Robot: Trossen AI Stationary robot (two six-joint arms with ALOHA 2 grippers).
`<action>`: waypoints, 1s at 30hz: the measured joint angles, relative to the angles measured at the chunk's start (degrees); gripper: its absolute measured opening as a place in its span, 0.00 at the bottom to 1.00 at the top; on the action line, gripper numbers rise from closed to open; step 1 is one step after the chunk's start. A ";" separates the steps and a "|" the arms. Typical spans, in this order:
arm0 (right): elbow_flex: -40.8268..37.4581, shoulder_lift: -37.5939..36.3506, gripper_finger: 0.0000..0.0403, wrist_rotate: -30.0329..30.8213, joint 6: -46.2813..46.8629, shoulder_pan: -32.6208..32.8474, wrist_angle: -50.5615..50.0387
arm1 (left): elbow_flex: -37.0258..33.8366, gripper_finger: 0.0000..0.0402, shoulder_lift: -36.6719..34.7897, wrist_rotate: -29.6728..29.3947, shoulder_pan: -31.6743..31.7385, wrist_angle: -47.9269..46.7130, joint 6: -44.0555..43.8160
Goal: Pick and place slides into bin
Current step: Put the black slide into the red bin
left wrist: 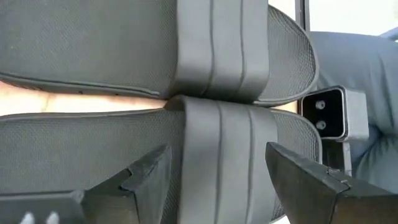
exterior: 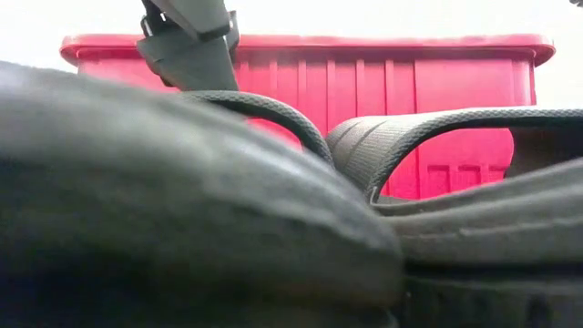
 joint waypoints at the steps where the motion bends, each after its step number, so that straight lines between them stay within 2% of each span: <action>1: 0.00 0.00 0.37 0.02 -0.01 0.18 0.04 | 0.00 0.63 0.00 0.00 -0.03 0.00 -0.08; 9: 0.00 0.00 0.37 0.11 0.04 0.55 0.22 | 0.00 0.63 1.33 0.75 0.33 -0.29 -1.25; 20: 0.00 0.00 0.37 0.20 0.01 0.55 0.35 | 0.02 0.63 5.22 11.04 1.35 3.58 -0.77; 27: 0.00 0.00 0.37 0.20 -0.05 0.55 0.35 | 0.02 0.63 5.25 11.02 1.69 4.63 2.48; 30: 0.00 0.00 0.37 0.21 -0.08 0.55 0.35 | 0.02 0.59 5.25 11.00 1.67 4.74 4.18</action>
